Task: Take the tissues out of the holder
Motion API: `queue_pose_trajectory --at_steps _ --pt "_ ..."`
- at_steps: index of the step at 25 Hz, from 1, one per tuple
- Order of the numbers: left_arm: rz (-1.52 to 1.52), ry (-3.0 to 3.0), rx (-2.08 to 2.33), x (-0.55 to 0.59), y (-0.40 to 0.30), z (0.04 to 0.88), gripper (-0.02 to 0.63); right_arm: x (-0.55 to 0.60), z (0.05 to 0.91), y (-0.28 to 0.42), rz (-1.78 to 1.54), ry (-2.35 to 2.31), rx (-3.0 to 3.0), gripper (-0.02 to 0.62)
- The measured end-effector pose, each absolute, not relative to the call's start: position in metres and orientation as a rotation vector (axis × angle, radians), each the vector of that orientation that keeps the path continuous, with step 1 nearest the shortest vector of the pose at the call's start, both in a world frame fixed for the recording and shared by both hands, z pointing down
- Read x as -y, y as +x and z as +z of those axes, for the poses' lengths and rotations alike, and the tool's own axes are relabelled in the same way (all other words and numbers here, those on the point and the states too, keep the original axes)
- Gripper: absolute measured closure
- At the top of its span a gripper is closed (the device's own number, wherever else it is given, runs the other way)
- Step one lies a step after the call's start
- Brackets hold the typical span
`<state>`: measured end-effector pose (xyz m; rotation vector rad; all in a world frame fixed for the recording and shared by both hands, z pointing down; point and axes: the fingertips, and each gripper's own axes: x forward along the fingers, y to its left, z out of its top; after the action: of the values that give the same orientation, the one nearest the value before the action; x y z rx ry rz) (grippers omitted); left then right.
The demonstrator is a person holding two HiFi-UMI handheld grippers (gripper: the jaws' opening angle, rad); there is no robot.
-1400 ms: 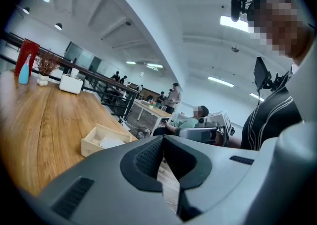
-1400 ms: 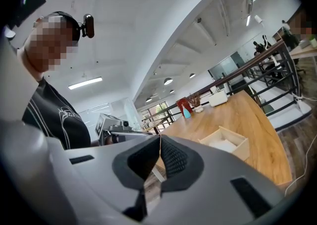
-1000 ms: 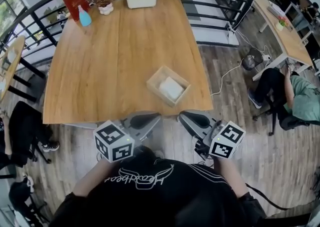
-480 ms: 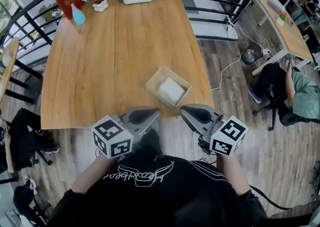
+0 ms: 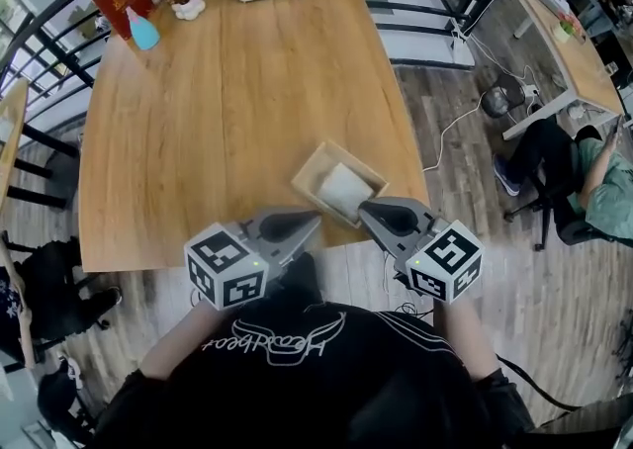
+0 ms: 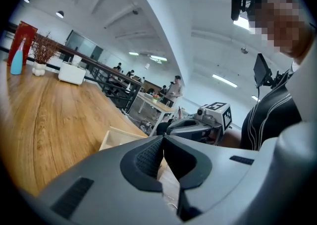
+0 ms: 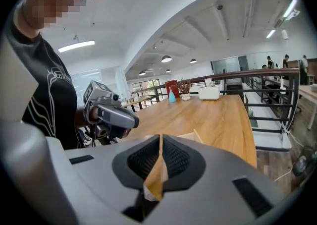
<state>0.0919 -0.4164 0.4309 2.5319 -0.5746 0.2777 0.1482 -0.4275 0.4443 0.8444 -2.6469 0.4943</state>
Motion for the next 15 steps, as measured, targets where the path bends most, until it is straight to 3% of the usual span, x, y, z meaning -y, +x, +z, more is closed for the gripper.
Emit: queue_pose_trajectory --at_steps 15 --pt "0.293 2.487 0.563 0.459 0.08 0.453 0.592 0.475 0.48 0.137 0.465 0.826 2.516 0.575"
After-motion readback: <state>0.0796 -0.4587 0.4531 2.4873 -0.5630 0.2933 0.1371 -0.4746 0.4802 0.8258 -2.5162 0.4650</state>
